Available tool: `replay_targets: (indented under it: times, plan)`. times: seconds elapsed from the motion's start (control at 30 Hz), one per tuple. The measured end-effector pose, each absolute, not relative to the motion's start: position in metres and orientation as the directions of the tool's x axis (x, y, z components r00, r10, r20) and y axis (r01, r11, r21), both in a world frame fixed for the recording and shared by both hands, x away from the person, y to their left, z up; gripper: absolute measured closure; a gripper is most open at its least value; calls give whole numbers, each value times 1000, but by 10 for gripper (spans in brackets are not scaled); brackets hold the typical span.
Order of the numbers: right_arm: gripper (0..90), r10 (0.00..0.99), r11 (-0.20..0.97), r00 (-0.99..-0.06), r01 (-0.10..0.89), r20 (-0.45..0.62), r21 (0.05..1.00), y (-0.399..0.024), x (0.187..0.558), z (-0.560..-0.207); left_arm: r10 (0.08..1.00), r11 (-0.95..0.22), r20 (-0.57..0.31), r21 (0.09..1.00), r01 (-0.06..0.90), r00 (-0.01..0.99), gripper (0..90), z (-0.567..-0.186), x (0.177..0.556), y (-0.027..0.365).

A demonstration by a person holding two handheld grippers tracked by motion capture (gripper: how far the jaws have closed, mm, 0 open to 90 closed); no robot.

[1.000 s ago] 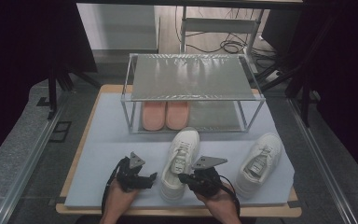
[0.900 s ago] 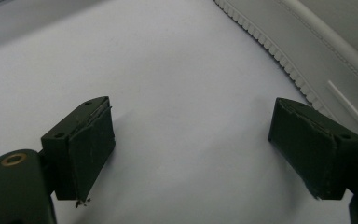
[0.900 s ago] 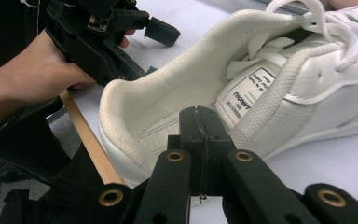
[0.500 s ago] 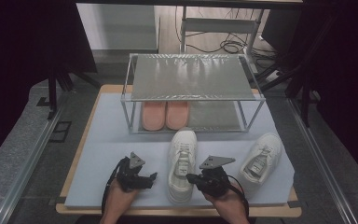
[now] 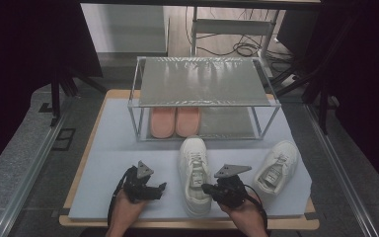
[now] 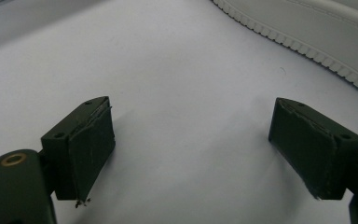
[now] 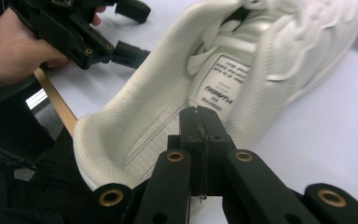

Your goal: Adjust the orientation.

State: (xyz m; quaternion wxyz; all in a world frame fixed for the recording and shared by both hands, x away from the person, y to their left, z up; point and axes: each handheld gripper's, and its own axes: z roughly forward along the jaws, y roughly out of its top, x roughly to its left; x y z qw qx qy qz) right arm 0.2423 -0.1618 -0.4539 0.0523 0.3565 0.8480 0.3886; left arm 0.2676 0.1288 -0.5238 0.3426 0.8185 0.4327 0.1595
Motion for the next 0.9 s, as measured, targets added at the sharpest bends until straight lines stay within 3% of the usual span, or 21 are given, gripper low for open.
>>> replay_targets:
  times: [0.27,0.73,0.9]
  plan:
    - [900,658,461,-733,572,171,679,-163,243,-457,817,-392,-35,698,599,575,143,-524,268,129]
    - [899,736,432,-660,630,151,645,-204,254,-453,818,-392,-34,698,599,575,143,-524,268,129]
    - [810,712,447,-681,626,168,639,-204,255,-446,818,-392,-34,698,599,575,143,-524,268,129]
